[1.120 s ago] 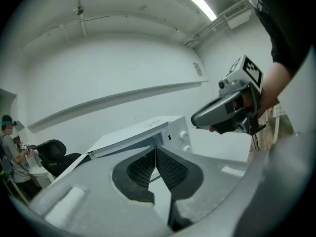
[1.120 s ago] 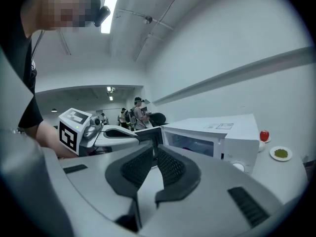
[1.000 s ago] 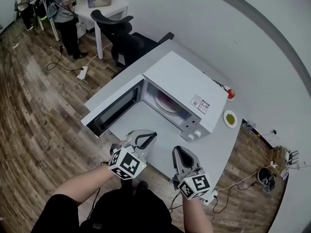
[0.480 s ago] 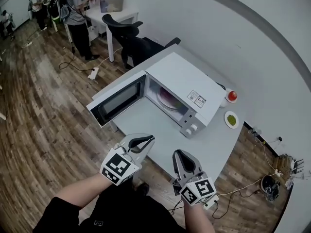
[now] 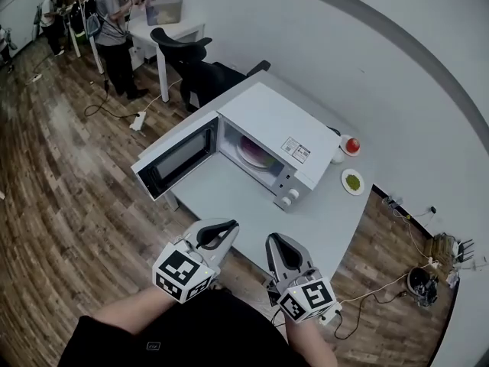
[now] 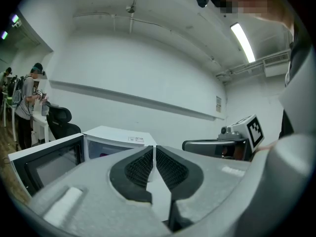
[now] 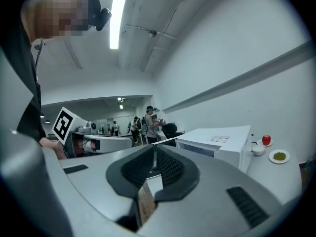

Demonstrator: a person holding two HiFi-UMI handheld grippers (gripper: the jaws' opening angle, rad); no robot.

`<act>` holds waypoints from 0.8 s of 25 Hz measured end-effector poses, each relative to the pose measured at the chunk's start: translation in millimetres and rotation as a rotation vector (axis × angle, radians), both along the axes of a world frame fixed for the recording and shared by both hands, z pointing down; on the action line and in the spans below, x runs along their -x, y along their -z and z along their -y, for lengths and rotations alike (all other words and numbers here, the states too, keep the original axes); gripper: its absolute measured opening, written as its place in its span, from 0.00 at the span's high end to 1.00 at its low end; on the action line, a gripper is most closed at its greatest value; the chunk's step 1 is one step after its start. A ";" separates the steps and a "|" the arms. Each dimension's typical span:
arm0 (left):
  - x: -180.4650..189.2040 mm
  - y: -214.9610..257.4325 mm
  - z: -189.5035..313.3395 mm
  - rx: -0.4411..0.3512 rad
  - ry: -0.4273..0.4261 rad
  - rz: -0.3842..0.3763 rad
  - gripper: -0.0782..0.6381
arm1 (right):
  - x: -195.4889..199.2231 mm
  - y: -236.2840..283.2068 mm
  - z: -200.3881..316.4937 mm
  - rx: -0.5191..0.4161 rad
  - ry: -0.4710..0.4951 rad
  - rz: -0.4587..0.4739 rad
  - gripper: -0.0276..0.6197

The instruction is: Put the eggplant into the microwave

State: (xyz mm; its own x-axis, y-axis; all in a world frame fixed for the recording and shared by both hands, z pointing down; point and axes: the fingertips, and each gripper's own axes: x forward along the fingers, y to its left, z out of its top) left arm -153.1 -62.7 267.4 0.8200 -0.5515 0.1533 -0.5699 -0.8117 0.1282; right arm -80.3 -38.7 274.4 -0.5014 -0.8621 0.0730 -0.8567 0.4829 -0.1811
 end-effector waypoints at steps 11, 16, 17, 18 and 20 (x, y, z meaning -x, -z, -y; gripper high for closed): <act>35.7 8.5 11.7 -0.007 0.039 0.001 0.88 | 24.6 4.4 0.6 0.004 0.002 -0.009 0.93; 43.1 14.4 23.6 -0.004 0.051 -0.004 0.88 | 29.9 6.5 5.5 0.020 -0.006 -0.009 0.94; 43.6 14.5 23.4 -0.006 0.048 -0.001 0.88 | 30.7 7.3 5.9 0.018 -0.006 -0.012 0.94; 44.1 14.4 22.8 -0.007 0.045 0.002 0.88 | 31.5 8.2 6.4 0.016 -0.005 -0.012 0.94; 45.5 14.0 21.0 -0.007 0.043 0.005 0.88 | 32.6 10.2 7.5 0.012 -0.003 -0.009 0.94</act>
